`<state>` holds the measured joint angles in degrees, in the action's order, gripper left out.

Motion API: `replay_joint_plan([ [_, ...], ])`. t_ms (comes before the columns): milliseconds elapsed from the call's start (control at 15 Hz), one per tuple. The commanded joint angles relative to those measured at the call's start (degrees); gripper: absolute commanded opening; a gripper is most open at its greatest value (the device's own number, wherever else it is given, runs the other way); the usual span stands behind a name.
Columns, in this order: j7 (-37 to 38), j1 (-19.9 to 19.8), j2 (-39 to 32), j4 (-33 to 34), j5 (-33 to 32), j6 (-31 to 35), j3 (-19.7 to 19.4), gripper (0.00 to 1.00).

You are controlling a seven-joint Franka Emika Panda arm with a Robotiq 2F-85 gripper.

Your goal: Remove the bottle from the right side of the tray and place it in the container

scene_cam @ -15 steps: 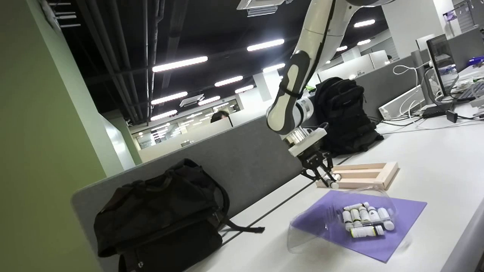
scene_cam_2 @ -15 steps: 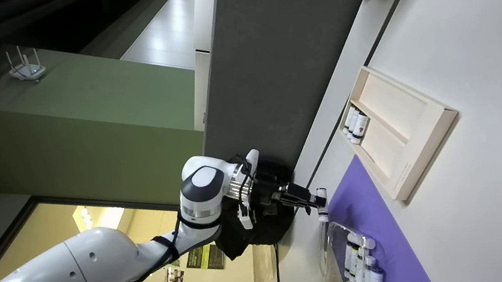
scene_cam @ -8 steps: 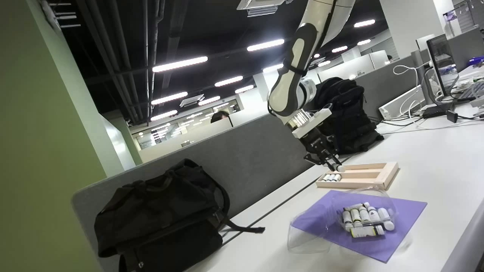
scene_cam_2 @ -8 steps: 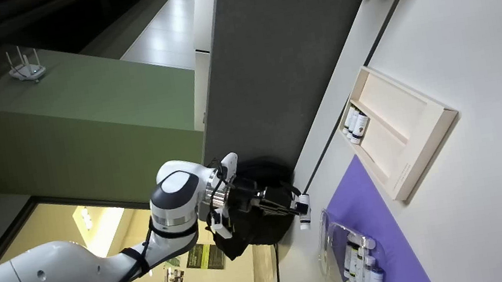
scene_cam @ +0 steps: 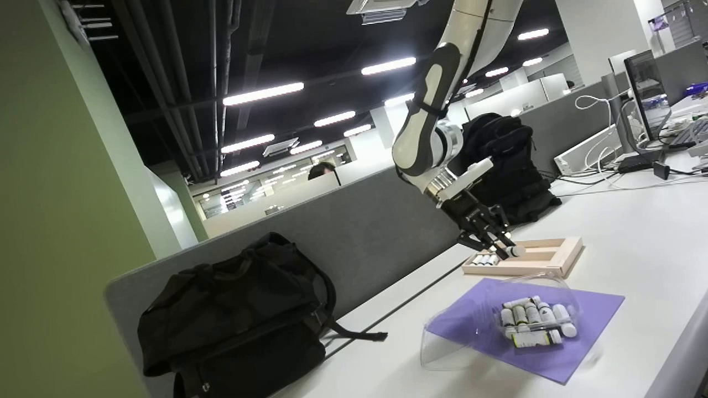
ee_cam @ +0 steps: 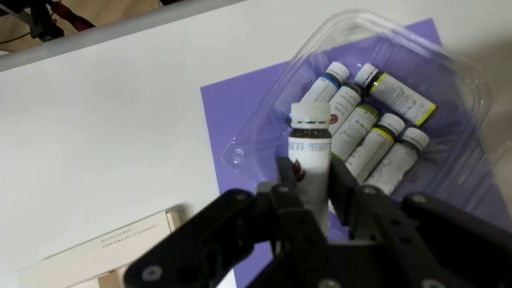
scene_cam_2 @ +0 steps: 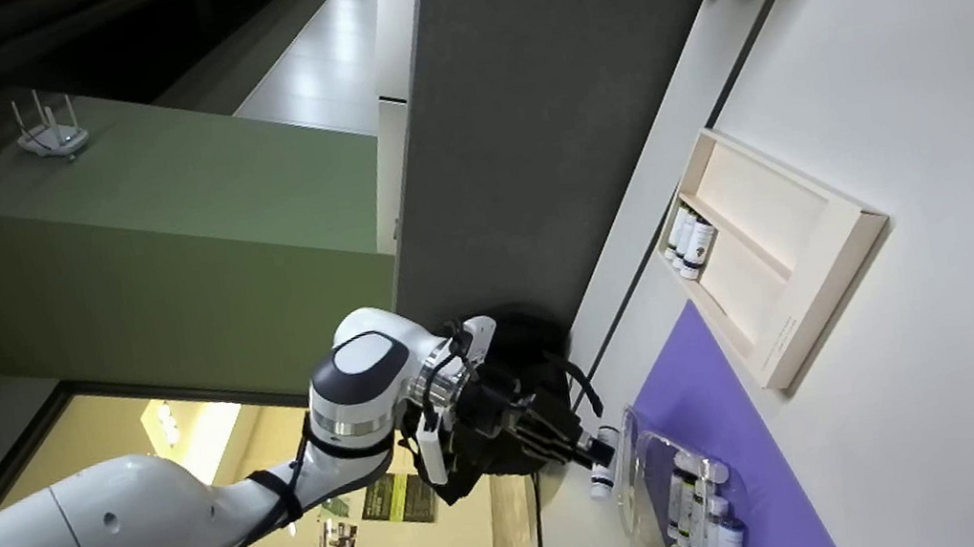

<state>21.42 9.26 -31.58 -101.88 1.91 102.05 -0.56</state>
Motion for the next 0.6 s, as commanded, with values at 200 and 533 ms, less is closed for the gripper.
replay_joint_plan([
  [200,-8.8,-3.1,-4.3,7.4,2.3,-11.3,1.5,0.8],
  [533,-9.2,-3.1,-3.7,6.2,2.1,-9.0,1.1,0.84],
])
